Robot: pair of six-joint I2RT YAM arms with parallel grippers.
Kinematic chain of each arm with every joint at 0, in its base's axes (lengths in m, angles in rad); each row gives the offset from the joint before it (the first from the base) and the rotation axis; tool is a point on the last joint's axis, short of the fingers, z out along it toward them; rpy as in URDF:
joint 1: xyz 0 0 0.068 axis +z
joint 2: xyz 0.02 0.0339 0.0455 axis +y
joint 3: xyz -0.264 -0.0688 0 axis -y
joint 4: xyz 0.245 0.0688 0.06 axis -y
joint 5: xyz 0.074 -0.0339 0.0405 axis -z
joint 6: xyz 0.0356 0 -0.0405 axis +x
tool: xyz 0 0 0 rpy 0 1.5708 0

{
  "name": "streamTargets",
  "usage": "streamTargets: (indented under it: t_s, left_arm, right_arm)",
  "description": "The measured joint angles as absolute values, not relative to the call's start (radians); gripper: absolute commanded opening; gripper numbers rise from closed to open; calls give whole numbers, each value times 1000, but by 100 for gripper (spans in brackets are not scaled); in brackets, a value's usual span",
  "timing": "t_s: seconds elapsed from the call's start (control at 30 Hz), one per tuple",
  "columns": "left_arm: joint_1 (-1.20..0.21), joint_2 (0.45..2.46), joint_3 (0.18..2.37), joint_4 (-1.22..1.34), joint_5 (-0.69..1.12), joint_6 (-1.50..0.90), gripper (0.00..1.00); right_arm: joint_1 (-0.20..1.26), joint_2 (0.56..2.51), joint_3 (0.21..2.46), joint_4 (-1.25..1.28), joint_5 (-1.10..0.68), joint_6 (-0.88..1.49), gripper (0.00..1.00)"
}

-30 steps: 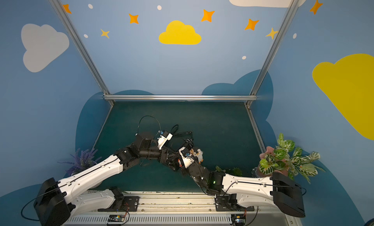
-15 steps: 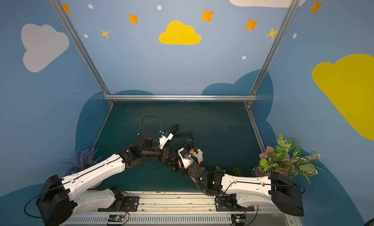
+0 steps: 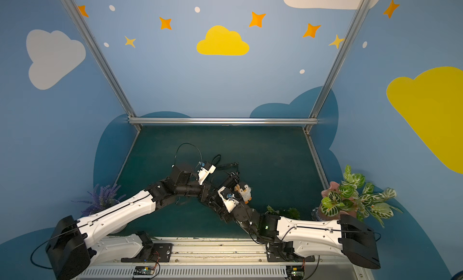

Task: Remove the decoration from the bag
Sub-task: Remove the decoration item from the bag, then place the decoration item at the center of the board.

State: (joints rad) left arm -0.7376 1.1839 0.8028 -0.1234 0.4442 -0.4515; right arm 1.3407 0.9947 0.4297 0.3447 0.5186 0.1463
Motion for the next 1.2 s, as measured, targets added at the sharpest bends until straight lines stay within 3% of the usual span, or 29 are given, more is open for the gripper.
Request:
streamTargets:
  t_s: [0.33, 0.6, 0.97, 1.2]
  left_arm:
    - [-705, 1024, 966, -395, 445, -320, 3]
    - [-555, 982, 1190, -616, 447, -239, 3]
    - [-300, 1170, 1302, -683, 440, -143, 3]
    - [-220, 1345, 1364, -557, 410, -164, 3]
  right_arm:
    - [1296, 653, 411, 171, 581, 125, 94]
    - [1190, 469, 353, 86, 563, 84, 97]
    - [1101, 458, 331, 18, 403, 47, 97]
    - [1093, 519, 294, 40, 347, 47, 97]
